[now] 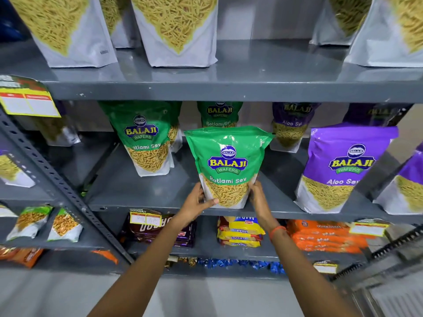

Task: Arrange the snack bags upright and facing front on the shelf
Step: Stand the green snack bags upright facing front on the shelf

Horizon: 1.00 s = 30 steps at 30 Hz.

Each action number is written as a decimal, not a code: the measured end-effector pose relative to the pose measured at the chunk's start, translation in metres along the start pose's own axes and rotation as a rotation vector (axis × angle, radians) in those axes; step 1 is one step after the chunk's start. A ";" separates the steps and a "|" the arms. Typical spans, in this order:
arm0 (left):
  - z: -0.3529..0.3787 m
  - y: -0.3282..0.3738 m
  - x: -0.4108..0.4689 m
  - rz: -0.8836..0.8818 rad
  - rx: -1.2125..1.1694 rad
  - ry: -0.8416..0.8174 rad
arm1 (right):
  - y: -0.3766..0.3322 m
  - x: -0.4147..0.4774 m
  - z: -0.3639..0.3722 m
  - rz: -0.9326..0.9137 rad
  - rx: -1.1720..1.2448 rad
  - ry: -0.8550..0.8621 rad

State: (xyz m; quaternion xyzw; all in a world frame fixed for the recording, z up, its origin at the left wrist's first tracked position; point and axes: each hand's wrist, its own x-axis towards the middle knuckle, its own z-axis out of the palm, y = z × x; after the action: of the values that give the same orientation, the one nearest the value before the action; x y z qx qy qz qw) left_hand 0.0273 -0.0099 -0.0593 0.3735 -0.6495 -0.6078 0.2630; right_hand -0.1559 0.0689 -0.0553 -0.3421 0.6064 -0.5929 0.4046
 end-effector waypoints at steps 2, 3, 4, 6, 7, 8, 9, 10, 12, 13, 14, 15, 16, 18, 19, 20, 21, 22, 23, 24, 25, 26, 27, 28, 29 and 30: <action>0.004 -0.005 0.001 -0.001 0.007 0.028 | 0.007 0.001 0.004 0.008 -0.059 0.030; 0.005 -0.005 0.001 -0.007 0.004 0.033 | 0.008 0.003 0.006 0.017 -0.064 0.043; 0.005 -0.005 0.001 -0.016 0.003 0.035 | 0.008 0.004 0.006 0.034 -0.050 0.053; 0.005 -0.006 0.003 -0.038 -0.005 0.034 | 0.007 0.006 0.005 0.075 -0.002 0.065; 0.006 -0.007 0.003 -0.046 -0.013 0.033 | 0.006 0.005 0.005 0.090 0.016 0.073; 0.007 -0.006 0.003 -0.050 -0.017 0.028 | 0.005 0.004 0.005 0.092 0.028 0.083; 0.008 -0.005 0.003 -0.052 -0.019 0.024 | 0.003 0.002 0.006 0.084 0.034 0.099; 0.009 -0.004 0.001 -0.051 -0.016 0.023 | 0.000 -0.001 0.008 0.064 0.032 0.141; 0.007 -0.001 -0.004 -0.017 0.012 0.052 | -0.012 -0.014 0.018 -0.028 -0.017 0.349; 0.005 0.003 -0.006 0.021 0.041 0.086 | -0.022 -0.021 0.025 -0.090 -0.060 0.483; -0.002 0.006 -0.008 0.061 0.076 0.131 | -0.032 -0.028 0.036 -0.177 -0.097 0.607; -0.007 0.012 -0.011 0.115 0.103 0.192 | -0.044 -0.034 0.044 -0.301 -0.127 0.691; -0.009 0.022 -0.014 0.187 0.111 0.257 | -0.058 -0.040 0.050 -0.442 -0.161 0.731; -0.024 0.040 -0.022 0.331 0.091 0.354 | -0.080 -0.049 0.077 -0.696 -0.247 0.743; -0.036 0.049 -0.025 0.401 0.087 0.394 | -0.089 -0.052 0.096 -0.803 -0.290 0.726; -0.047 0.056 -0.029 0.461 0.082 0.434 | -0.096 -0.053 0.114 -0.889 -0.322 0.696; -0.061 0.061 -0.032 0.511 0.070 0.468 | -0.101 -0.053 0.135 -0.957 -0.336 0.665; -0.076 0.063 -0.034 0.541 0.058 0.498 | -0.103 -0.051 0.156 -1.008 -0.339 0.630; -0.092 0.064 -0.034 0.556 0.053 0.529 | -0.105 -0.047 0.176 -1.038 -0.336 0.589; -0.109 0.062 -0.032 0.556 0.056 0.563 | -0.104 -0.040 0.195 -1.040 -0.334 0.548; -0.125 0.057 -0.029 0.538 0.061 0.598 | -0.101 -0.033 0.210 -1.007 -0.333 0.499; -0.143 0.051 -0.025 0.503 0.071 0.632 | -0.097 -0.024 0.226 -0.947 -0.330 0.443; -0.160 0.044 -0.020 0.449 0.088 0.657 | -0.092 -0.014 0.239 -0.863 -0.329 0.379; -0.176 0.036 -0.013 0.387 0.109 0.671 | -0.085 -0.003 0.250 -0.762 -0.333 0.309; -0.191 0.028 -0.004 0.324 0.133 0.671 | -0.078 0.011 0.259 -0.649 -0.340 0.246; -0.204 0.020 0.005 0.260 0.146 0.649 | -0.071 0.026 0.263 -0.524 -0.357 0.200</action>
State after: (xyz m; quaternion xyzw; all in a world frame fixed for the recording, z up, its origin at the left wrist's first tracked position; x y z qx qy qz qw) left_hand 0.1831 -0.1354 -0.0155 0.4793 -0.6161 -0.3709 0.5032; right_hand 0.0641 -0.0750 0.0210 -0.4918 0.6288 -0.5920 0.1107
